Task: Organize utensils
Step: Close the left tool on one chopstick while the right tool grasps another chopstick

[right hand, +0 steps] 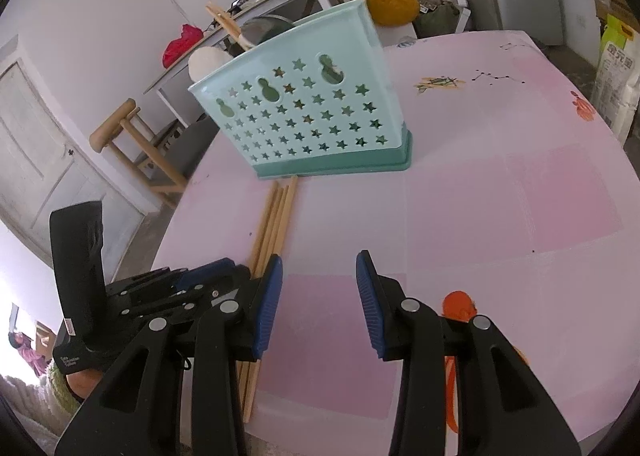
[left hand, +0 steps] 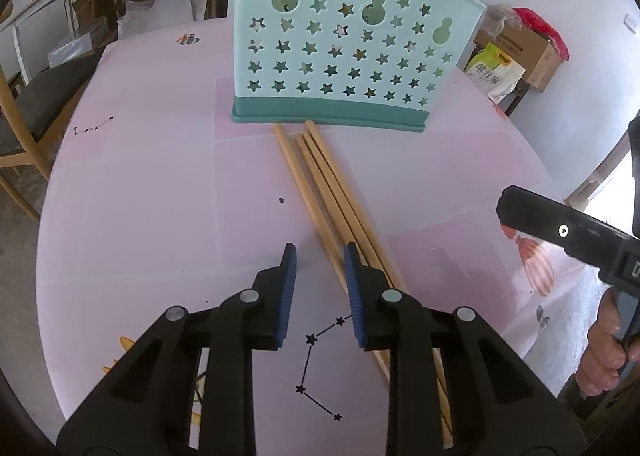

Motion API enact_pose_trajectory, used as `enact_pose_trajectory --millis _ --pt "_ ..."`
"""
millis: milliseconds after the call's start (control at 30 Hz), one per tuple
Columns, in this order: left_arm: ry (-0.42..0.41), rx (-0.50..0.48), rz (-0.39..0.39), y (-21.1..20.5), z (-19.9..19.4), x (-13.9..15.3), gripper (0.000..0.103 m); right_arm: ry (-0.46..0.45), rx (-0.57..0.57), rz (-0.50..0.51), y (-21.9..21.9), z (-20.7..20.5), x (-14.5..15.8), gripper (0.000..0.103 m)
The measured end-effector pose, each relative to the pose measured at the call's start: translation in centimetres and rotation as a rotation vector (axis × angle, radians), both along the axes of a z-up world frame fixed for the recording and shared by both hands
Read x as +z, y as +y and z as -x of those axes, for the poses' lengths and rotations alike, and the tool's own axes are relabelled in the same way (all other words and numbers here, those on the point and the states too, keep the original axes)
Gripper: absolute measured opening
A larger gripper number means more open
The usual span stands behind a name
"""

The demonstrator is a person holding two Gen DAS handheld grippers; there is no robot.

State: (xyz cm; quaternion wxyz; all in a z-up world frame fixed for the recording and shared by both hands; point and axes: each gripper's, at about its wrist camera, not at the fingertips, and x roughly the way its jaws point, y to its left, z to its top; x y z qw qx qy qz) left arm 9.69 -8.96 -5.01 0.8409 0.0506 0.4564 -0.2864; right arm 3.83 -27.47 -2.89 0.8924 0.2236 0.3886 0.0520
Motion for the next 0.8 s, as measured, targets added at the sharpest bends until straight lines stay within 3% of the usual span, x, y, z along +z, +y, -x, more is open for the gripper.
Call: enact_pose_trajectory --millis 333,467,800 --pt "-0.034 0.044 -0.078 0.2 -0.6 0.2 0.006 0.025 0.069 0.051 2.6 -1.3 -0.5 0.032" --pt "-0.028 0.076 -0.09 1.6 -0.9 0.3 0.005 0.053 0.09 0.049 3.5 -2.1 -1.2 0.023" --pt "0.012 0.125 -0.062 4.6 -1.5 0.2 0.005 0.112 0.136 0.083 5.6 -4.6 -2.6 0.014"
